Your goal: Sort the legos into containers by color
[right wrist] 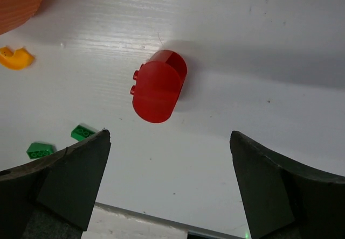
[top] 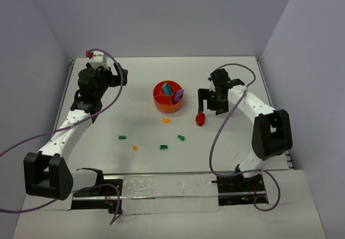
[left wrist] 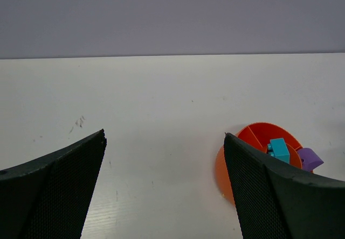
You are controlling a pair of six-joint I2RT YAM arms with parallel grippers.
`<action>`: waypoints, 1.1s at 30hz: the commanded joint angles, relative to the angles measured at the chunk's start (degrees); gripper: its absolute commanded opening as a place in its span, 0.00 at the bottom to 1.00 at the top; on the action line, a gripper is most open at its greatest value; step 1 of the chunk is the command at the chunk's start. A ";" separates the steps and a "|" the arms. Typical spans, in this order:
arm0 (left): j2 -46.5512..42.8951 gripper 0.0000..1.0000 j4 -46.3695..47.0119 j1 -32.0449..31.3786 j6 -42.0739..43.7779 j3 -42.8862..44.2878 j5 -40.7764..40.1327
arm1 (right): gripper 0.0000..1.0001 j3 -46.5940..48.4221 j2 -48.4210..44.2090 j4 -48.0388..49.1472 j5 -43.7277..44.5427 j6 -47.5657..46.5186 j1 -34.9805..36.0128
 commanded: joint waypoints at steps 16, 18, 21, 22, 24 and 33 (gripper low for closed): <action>-11.01 0.97 -3.08 -0.29 1.24 -7.62 -3.17 | 0.72 10.31 16.03 -2.62 -3.47 8.74 -0.48; -10.86 0.97 -2.91 -0.20 1.36 -7.71 -3.17 | 0.71 10.25 16.77 -2.62 -2.57 9.09 -0.36; -10.22 0.97 -2.46 -0.20 1.42 -7.62 -3.17 | 0.70 10.66 18.20 -2.62 -1.74 9.50 -0.09; -10.04 0.97 -2.46 -0.20 1.42 -7.45 -3.17 | 0.68 10.84 18.47 -2.62 -1.74 9.41 0.17; -9.79 0.97 -2.54 -0.20 1.67 -7.28 -3.17 | 0.67 10.76 18.65 -2.77 -1.40 9.25 0.41; -8.66 0.97 -2.65 -0.20 2.17 -6.61 -2.95 | 0.15 10.81 16.35 -2.60 -2.40 6.75 0.31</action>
